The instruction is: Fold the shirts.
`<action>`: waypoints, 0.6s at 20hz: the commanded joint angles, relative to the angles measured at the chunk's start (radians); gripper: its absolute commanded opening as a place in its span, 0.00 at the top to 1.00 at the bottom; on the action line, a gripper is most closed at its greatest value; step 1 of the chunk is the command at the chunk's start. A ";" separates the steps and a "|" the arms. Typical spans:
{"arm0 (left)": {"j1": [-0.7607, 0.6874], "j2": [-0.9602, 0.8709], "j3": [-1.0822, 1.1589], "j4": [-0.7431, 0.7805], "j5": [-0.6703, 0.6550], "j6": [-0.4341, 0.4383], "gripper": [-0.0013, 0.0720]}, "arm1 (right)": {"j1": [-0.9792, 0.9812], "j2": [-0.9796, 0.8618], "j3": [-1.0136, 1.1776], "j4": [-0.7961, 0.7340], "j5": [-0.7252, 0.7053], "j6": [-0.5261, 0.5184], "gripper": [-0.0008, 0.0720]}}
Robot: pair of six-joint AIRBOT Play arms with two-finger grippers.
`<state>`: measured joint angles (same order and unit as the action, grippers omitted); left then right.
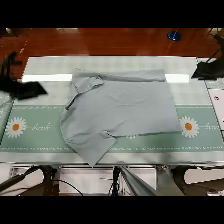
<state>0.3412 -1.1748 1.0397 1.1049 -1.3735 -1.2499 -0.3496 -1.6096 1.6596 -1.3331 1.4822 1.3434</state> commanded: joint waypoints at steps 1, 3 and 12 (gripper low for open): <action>0.060 0.208 -0.352 -0.055 -0.049 -0.003 0.00 | -0.047 0.060 -0.159 0.019 0.012 -0.029 0.39; 0.060 0.227 -0.475 -0.105 -0.048 0.019 0.00 | -0.047 0.074 -0.238 0.029 0.011 -0.047 0.39; -0.003 0.153 -0.555 -0.103 0.039 0.034 0.00 | -0.094 0.176 -0.400 0.072 -0.002 -0.077 0.39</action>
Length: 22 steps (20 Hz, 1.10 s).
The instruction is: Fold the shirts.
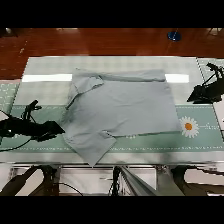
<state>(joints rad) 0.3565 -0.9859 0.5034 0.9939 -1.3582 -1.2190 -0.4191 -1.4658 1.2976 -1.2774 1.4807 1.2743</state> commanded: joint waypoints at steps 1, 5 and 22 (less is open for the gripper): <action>-0.026 -0.061 -0.019 0.008 0.039 0.003 0.00 | -0.039 0.047 -0.046 0.016 -0.006 -0.008 0.39; -0.105 -0.167 -0.018 -0.012 0.102 0.000 0.00 | -0.095 0.099 -0.065 0.023 -0.014 -0.008 0.39; -0.207 -0.202 -0.015 -0.008 0.142 0.004 0.94 | -0.358 0.107 -0.447 0.317 0.034 -0.174 0.18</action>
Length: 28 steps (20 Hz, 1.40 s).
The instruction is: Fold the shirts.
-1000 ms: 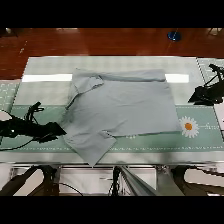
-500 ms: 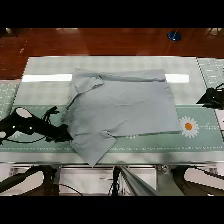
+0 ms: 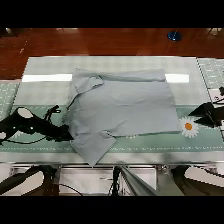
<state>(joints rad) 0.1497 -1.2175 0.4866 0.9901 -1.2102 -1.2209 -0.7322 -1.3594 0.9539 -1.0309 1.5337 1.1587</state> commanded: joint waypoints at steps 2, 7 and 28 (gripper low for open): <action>0.000 0.044 0.002 -0.004 -0.006 0.006 0.94 | -0.045 0.000 -0.135 0.035 -0.042 -0.065 0.18; 0.000 0.055 0.027 -0.005 -0.034 0.024 0.94 | -0.042 0.000 -0.189 0.029 -0.150 -0.064 0.19; 0.064 0.570 0.866 -0.155 0.051 0.061 0.94 | 0.182 0.656 0.220 0.636 -0.312 -0.031 0.96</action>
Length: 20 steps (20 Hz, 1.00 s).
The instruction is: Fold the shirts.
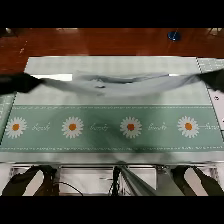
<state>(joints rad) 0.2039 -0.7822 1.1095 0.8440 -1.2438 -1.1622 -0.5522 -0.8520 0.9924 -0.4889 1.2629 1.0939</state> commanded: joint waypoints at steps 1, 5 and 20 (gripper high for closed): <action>0.010 0.170 0.326 0.026 0.124 0.002 0.94 | 0.002 0.183 0.267 0.085 -0.082 0.049 0.96; 0.010 0.256 0.552 0.172 0.159 0.003 0.94 | 0.001 0.239 0.599 -0.077 -0.145 0.177 0.96; 0.010 0.341 0.373 0.208 -0.321 -0.216 0.94 | 0.001 0.105 0.907 -0.537 0.568 0.374 0.97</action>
<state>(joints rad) 0.2131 -0.4175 1.6054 1.1515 -1.4437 -1.3079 -0.5510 -0.7025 1.9282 -1.0237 1.6836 1.4651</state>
